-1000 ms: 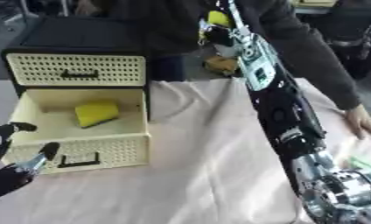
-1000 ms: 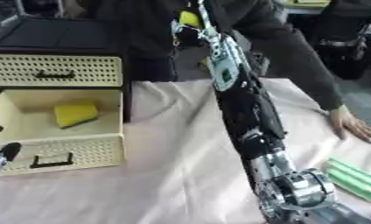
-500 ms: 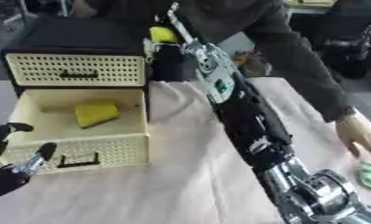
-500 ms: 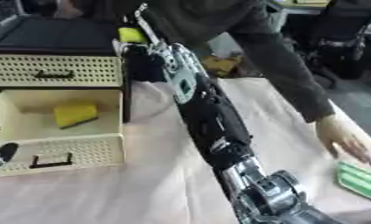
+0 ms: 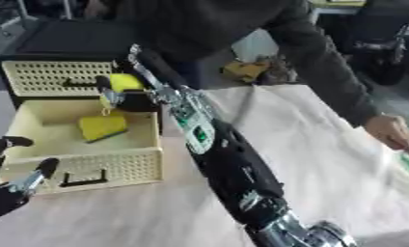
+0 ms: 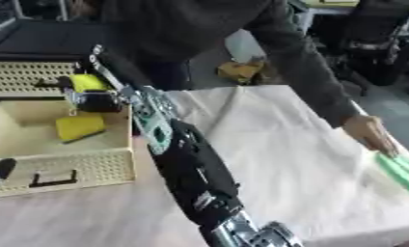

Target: Pick up objects from table and place into drawer.

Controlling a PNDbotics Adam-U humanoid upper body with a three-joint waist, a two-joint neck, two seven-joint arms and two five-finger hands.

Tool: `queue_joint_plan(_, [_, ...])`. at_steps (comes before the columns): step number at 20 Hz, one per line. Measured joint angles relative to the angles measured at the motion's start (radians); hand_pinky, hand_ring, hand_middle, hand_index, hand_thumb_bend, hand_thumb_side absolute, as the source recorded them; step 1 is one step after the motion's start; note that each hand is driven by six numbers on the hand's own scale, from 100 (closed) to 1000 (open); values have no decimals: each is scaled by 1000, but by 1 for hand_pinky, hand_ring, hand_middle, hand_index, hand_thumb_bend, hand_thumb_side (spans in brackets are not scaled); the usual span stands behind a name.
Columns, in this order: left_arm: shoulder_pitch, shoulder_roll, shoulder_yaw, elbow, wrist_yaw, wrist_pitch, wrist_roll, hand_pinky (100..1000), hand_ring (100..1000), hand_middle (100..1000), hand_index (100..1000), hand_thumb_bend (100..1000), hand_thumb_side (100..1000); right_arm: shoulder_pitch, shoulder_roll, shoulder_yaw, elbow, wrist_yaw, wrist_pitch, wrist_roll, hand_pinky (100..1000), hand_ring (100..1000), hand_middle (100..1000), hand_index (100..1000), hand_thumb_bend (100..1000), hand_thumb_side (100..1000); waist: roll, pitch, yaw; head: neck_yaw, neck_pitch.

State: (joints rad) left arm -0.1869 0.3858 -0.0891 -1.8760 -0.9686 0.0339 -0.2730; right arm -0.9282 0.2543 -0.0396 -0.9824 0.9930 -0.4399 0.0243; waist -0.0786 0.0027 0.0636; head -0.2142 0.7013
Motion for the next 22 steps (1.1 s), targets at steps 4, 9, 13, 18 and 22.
queue_joint_plan(4, [-3,-12,0,0,1,0,0,100,100,100,781,473,1000,38,69,-33,-25,132,7,-57,100,227,142,392,100,264,22,4,16,-8,-5])
queue_joint_plan(9, [-7,-23,0,0,7,-1,0,100,100,100,781,473,1000,73,151,-98,-70,358,60,-168,100,233,159,399,100,248,38,7,36,-19,-16])
queue_joint_plan(13, [-9,-26,0,0,8,-2,-1,100,100,100,781,473,1000,99,199,-136,-85,530,108,-218,100,367,312,474,100,288,41,10,39,-24,-23])
queue_joint_plan(18, [-9,-27,0,0,9,-3,-1,100,100,100,781,475,1000,119,228,-153,-84,712,162,-161,752,847,794,766,100,381,41,10,42,-25,-27])
queue_joint_plan(22, [-9,-32,0,0,9,-3,-1,100,100,100,781,474,1000,128,239,-161,-84,807,182,-86,904,954,894,813,100,387,41,10,45,-25,-31])
